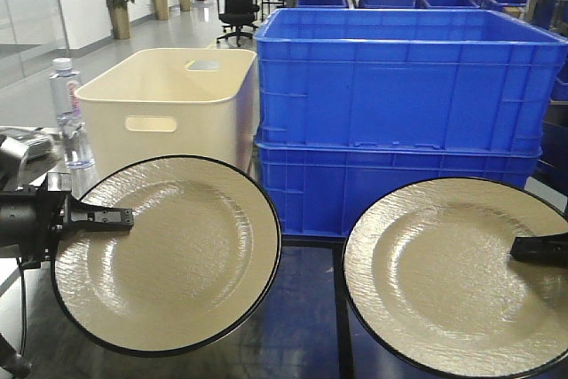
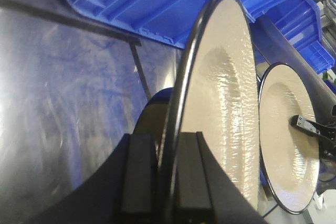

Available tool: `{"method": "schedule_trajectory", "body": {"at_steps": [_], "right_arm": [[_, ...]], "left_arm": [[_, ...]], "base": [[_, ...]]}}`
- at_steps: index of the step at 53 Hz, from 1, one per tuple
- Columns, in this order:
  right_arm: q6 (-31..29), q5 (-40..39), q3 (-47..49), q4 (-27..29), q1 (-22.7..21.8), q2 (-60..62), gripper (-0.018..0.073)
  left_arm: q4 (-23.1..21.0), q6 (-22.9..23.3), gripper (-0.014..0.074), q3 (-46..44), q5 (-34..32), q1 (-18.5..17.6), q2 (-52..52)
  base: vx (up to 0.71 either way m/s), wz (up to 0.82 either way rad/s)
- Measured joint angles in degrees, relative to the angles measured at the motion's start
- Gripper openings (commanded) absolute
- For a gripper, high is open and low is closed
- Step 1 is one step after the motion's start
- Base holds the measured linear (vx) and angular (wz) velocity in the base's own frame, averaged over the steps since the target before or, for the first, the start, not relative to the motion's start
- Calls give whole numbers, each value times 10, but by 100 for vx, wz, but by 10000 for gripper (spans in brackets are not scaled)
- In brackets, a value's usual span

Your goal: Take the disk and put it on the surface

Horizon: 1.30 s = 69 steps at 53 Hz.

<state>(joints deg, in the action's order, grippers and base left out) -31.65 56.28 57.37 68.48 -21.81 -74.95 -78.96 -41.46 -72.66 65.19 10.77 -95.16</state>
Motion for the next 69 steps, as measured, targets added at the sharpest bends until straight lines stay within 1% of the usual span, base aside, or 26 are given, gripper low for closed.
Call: {"method": "schedule_trajectory", "body": {"at_steps": [34,45,50,69], "right_arm": [[0,1,0,1,0,0,-9],[0,-58,0,27,0,0,-9],[0,-75,0,28,0,0,-9],[0,-72,0,28,0,0,-9]], "left_arm": [[0,0,-6,0,1,0,0],[0,0,-6,0,1,0,0],[0,0,-6,0,1,0,0],[0,0,-6,0,1,0,0]], "base": [[4,-5],[0,0],[0,0],[0,0]]}}
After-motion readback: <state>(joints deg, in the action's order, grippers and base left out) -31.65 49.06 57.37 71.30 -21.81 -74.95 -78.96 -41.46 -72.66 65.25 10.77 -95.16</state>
